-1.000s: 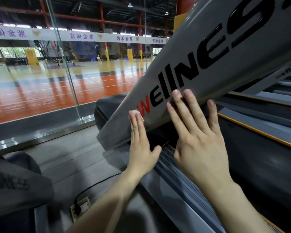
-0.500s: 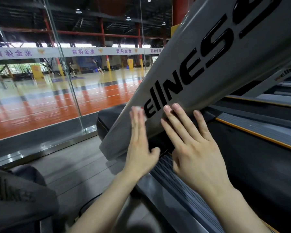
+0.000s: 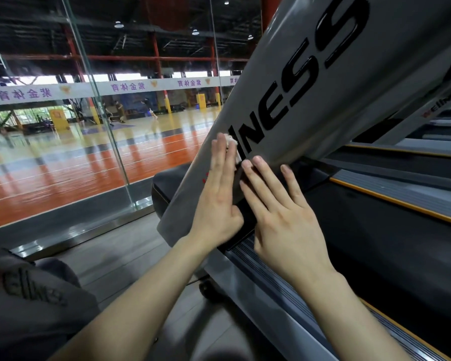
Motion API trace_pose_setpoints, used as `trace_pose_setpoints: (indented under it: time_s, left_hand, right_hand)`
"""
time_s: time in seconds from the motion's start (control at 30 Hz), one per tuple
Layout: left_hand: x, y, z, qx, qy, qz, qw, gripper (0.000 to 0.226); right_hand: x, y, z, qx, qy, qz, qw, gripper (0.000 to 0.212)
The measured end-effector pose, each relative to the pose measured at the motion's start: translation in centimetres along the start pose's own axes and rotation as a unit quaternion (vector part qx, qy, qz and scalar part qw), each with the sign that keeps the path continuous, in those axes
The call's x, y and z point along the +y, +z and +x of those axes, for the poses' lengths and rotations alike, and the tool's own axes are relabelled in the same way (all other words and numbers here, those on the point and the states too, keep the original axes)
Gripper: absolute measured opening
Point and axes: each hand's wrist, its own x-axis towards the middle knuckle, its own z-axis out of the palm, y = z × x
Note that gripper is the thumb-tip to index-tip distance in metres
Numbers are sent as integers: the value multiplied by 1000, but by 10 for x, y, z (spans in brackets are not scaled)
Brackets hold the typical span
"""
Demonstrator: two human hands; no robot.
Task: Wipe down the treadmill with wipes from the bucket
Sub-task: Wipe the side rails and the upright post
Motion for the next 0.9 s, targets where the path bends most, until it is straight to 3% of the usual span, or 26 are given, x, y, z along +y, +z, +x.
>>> trace_pose_setpoints:
  time_s: [0.13,0.2,0.3,0.33,0.5,0.57,0.67,0.73,0.9]
  left_hand:
    - [-18,-6,3,0,-183,-62,981,129]
    - [-6,-13,12,-5,-141,-47,989,127]
    - [15,-19,30,13,65,5,998,106]
    - [12,-20,33,11,93,20,995,104]
    - [-19,-34,35,-21,-54,36,998,126]
    - [1,-43,50,-27,-12,33,999,127]
    - [37,-51,79,-21,126,47,991,116]
    - [34,-50,76,-21,148,68,986,114]
    - [-25,-38,11,-71,-3,91,993,130]
  right_hand:
    - [2,-2,0,1,-3,-6,1000,72]
    - [0,-1,1,-2,-2,-7,1000,74]
    - [1,-1,2,-5,3,-1,1000,78]
    - [2,-1,3,-7,0,-1,1000,80]
    - [2,-4,1,-25,-7,0,1000,78]
    - [2,-4,1,-32,-9,1,999,78]
    - [3,-5,1,-33,-8,9,999,73]
    - [3,-7,0,-29,-10,17,999,69]
    - [3,-17,-5,10,8,63,998,59]
